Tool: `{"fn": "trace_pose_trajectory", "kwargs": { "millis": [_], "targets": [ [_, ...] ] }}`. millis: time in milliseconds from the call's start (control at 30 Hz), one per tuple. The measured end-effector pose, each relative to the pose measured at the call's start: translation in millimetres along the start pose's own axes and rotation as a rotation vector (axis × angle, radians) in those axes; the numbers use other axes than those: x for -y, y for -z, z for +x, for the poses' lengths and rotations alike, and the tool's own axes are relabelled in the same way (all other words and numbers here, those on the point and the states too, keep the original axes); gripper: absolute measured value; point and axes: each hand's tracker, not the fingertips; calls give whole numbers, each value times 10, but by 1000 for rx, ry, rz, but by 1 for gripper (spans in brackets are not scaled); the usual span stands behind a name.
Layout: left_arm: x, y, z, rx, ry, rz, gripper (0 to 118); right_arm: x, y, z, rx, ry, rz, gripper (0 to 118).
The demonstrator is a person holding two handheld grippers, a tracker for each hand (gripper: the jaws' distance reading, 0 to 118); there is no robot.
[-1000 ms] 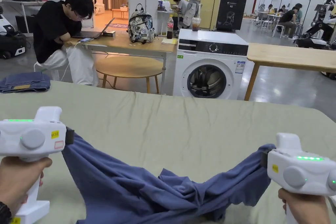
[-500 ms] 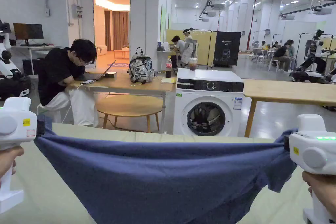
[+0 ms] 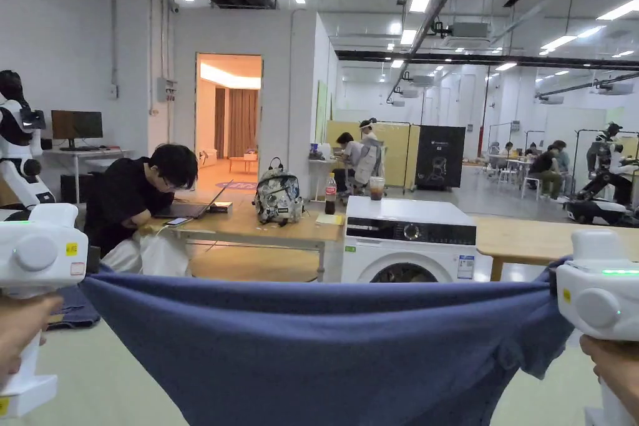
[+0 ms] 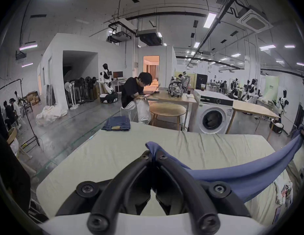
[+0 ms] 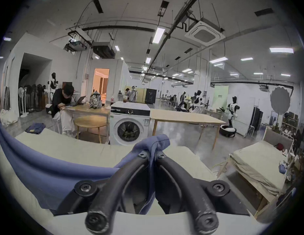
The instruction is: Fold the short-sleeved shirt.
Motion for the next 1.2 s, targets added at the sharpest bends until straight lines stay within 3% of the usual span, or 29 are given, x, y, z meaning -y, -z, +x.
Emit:
{"fn": "trace_pose_trajectory", "kwargs": {
  "millis": [233, 400, 767, 1200],
  "targets": [
    [-201, 134, 60, -10, 14, 33, 0, -150, 90, -62, 10, -9, 36, 3],
    [20, 237, 66, -8, 43, 16, 0, 81, 99, -67, 20, -20, 40, 3],
    [1234, 211, -79, 28, 42, -106, 0, 1082, -479, -71, 12, -118, -63, 3],
    [2776, -324, -489, 72, 21, -236, 0, 2533, -1417, 18, -14, -141, -268, 3]
  ]
}}
